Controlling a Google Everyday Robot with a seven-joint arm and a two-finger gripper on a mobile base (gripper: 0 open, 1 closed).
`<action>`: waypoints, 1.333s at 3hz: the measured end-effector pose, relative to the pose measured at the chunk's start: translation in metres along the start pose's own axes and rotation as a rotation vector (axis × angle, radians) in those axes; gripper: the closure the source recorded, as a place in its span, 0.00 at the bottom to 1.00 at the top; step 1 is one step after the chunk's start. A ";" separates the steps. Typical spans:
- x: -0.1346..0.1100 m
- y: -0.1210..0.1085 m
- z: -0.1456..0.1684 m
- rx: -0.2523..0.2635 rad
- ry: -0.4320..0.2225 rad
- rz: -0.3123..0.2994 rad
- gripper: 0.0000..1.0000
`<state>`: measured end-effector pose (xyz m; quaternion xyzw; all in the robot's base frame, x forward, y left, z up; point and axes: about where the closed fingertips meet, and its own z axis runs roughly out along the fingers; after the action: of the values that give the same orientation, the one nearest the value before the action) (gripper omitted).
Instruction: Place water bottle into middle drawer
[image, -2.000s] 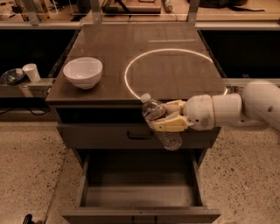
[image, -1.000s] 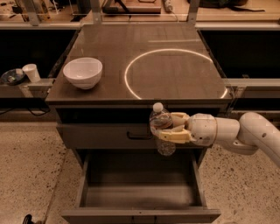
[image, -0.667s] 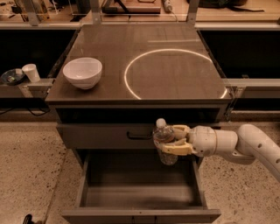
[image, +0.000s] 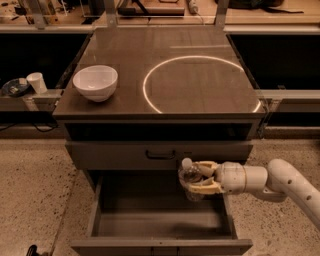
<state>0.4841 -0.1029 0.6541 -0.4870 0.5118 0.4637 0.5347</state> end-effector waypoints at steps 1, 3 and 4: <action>0.020 0.004 -0.008 0.010 0.048 -0.030 1.00; 0.057 0.005 -0.004 0.020 0.176 -0.018 1.00; 0.122 0.012 0.004 0.029 0.349 0.005 1.00</action>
Offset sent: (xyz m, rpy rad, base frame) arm -0.0044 -0.0078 -0.0213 -0.0529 -0.0262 -0.0133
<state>0.4779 -0.0976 0.5317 -0.5511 0.6046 0.3660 0.4437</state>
